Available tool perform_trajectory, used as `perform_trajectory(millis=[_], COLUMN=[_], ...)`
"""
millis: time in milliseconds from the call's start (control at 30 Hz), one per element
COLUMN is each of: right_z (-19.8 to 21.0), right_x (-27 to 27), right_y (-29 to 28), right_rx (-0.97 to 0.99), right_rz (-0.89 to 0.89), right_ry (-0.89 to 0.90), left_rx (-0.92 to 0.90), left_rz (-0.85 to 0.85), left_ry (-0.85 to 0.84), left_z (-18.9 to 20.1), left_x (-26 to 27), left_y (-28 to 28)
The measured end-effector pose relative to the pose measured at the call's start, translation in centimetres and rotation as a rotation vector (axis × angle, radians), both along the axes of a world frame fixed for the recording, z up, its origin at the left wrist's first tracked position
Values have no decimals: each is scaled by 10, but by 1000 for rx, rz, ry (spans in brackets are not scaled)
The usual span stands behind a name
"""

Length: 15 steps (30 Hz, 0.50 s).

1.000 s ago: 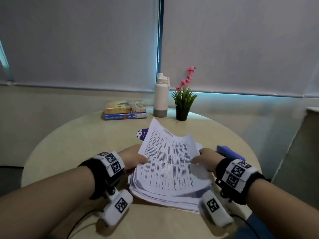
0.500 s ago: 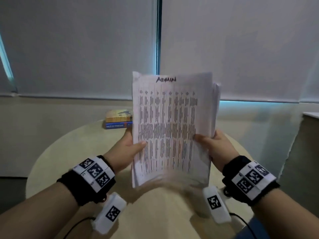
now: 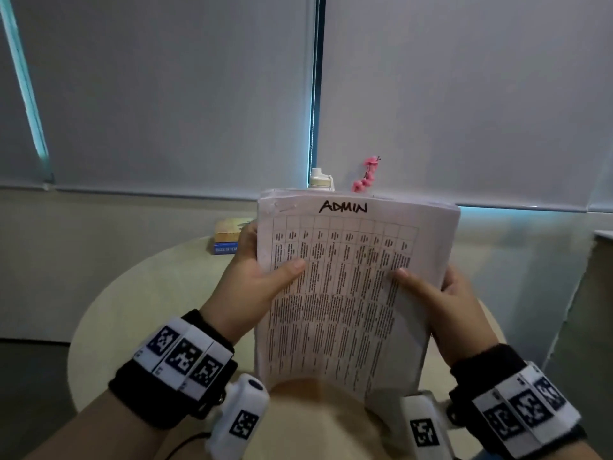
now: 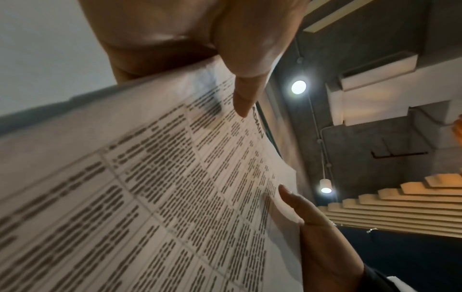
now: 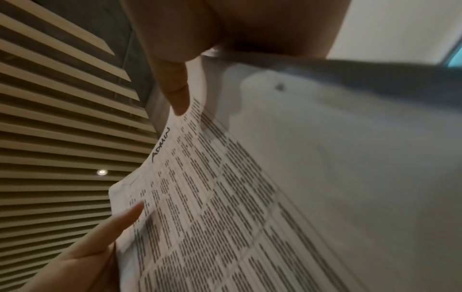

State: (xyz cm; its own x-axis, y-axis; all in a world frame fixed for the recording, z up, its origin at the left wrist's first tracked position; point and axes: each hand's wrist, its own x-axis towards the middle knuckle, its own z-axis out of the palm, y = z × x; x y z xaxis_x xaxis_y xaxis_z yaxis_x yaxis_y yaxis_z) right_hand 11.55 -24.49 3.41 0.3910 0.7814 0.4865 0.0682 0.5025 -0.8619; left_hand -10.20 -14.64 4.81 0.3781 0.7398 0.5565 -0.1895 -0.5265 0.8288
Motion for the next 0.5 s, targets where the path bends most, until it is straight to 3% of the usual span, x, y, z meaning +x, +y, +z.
perform_trajectory(millis=[133, 267, 400, 500], right_z=[23, 51, 61, 57], right_x=[1, -3, -2, 2], right_y=[-4, -9, -4, 1], right_rx=[204, 330, 290, 279], right_rz=[-112, -192, -302, -373], right_ry=[-47, -216, -419, -441], left_rx=[134, 331, 441, 427], left_rz=[58, 77, 141, 214], left_ry=[-108, -138, -85, -94], left_z=[16, 37, 48, 49], left_x=[0, -1, 3, 9], left_y=[-6, -7, -5, -5])
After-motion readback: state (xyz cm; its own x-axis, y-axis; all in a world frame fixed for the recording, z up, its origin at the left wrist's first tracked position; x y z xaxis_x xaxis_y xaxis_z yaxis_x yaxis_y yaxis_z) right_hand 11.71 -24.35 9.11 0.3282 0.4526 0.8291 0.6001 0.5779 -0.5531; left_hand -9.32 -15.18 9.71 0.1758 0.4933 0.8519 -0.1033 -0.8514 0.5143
